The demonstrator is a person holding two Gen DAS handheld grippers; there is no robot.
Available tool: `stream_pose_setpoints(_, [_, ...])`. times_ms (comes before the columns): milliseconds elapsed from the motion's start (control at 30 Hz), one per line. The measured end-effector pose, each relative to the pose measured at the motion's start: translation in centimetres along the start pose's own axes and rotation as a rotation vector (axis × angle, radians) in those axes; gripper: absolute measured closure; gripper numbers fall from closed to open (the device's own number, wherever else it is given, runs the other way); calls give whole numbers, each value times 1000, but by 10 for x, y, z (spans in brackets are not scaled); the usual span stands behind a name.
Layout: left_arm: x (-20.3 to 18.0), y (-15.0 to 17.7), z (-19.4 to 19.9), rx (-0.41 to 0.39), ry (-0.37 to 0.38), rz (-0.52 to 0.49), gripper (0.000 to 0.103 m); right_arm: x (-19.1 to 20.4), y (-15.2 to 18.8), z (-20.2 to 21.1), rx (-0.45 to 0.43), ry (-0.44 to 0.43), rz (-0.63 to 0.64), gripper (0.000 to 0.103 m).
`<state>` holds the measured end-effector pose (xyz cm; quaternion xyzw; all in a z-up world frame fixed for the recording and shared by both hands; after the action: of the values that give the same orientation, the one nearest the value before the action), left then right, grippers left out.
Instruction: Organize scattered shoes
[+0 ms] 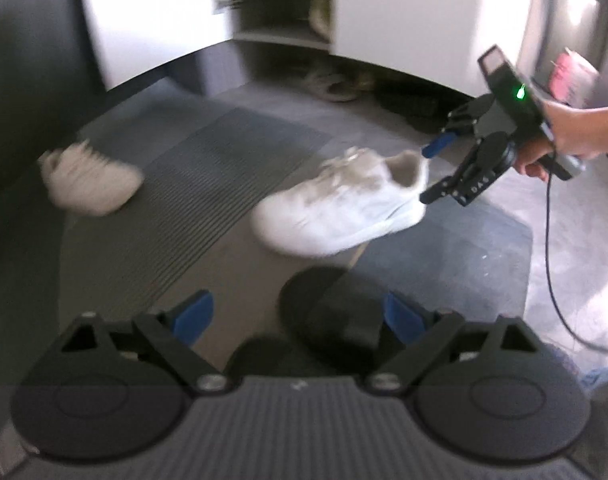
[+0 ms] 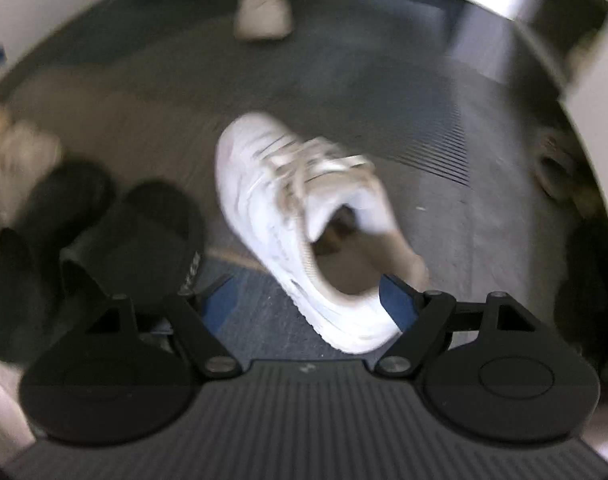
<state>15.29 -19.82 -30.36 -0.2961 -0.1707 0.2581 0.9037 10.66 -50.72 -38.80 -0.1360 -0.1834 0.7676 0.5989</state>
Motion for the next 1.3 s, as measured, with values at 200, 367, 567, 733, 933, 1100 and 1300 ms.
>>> stream_pose_setpoints(200, [30, 54, 19, 28, 7, 144, 8, -6, -17, -51, 155, 50, 135, 30])
stream_pose_setpoints(367, [55, 68, 15, 70, -28, 233, 8, 8, -27, -77, 221, 44, 224, 40])
stream_pose_setpoints(567, [58, 68, 8, 113, 31, 290, 8, 16, -35, -97, 275, 31, 219, 67])
stream_pose_setpoints(733, [56, 71, 20, 82, 17, 252, 8, 16, -31, -87, 254, 11, 155, 78])
stream_pose_setpoints(933, [52, 73, 29, 59, 20, 256, 8, 28, -18, -66, 217, 12, 28, 82])
stream_pose_setpoints(1100, [54, 78, 36, 52, 24, 279, 8, 48, 2, -44, 178, 51, -144, 83])
stream_pose_setpoints(1300, [57, 80, 40, 56, 34, 307, 8, 75, 26, -23, 124, 20, -290, 83])
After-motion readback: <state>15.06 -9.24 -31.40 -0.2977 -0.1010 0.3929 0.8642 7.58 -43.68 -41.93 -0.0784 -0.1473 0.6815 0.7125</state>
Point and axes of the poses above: each gripper's, at about its wrist camera, not at the fingertips, and z roughly against the way its jaws point, x to its left, y to its underside, the point moved 1 cm from there along -z, roughly the way its jaws point, and after that the axes turned 10 degrees about -y, right-handed, at the moved point
